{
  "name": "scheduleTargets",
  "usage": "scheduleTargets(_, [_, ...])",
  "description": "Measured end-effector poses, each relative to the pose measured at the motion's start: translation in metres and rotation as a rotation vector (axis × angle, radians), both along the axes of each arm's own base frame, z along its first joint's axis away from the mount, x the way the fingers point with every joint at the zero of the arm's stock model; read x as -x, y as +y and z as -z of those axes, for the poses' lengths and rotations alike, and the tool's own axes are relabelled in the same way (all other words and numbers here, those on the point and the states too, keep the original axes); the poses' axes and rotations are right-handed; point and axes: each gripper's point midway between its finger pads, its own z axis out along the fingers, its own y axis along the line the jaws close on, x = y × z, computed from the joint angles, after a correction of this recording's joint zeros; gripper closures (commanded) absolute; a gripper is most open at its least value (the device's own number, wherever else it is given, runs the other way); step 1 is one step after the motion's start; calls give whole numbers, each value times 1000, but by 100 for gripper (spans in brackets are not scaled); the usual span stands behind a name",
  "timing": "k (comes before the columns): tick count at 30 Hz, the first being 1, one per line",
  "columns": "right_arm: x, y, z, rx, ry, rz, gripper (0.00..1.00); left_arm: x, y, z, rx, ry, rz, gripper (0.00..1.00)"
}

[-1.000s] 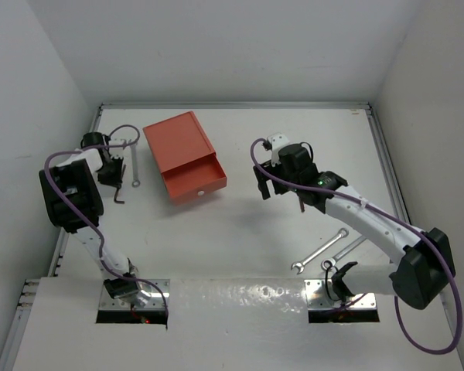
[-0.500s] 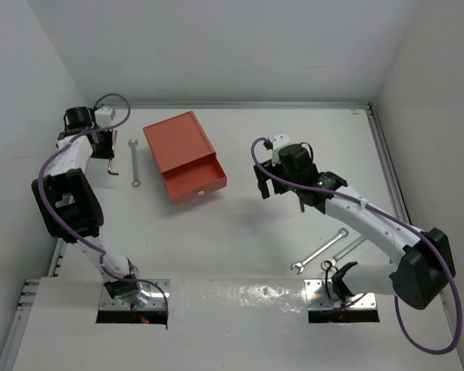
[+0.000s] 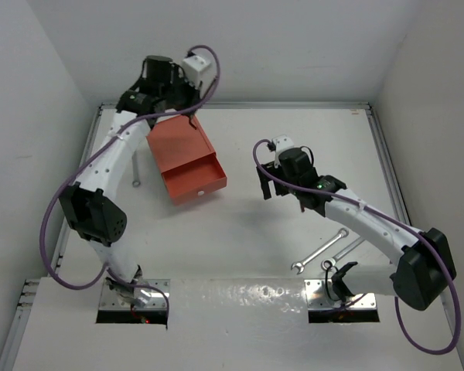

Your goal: Sort the tools into containers

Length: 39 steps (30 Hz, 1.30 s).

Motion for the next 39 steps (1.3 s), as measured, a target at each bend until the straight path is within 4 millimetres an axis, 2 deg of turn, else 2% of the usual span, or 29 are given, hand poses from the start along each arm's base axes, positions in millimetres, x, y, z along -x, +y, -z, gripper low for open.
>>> scheduleTargets(1, [2, -2, 3, 5, 4, 6, 14, 8, -15, 10, -4, 29, 38, 100])
scheduleTargets(3, [6, -7, 8, 12, 11, 18, 14, 19, -28, 35, -20, 101, 74, 100])
scheduleTargets(7, [10, -14, 8, 13, 2, 39, 14, 34, -26, 94, -72, 271, 77, 100])
scheduleTargets(10, [13, -18, 6, 10, -11, 51, 14, 44, -21, 117, -98, 341, 70, 100])
scheduleTargets(15, [14, -22, 7, 16, -13, 63, 14, 61, -17, 137, -119, 400, 85, 100])
scheduleTargets(26, [16, -23, 9, 20, -11, 65, 14, 107, 0, 155, -180, 443, 107, 100])
scheduleTargets(31, [16, -24, 7, 18, -16, 68, 14, 116, -1, 165, -206, 457, 131, 100])
scheduleTargets(38, [18, -27, 10, 23, -13, 73, 13, 125, 8, 179, -251, 478, 125, 100])
scheduleTargets(39, [18, -27, 10, 22, -13, 74, 13, 125, 9, 180, -256, 476, 123, 95])
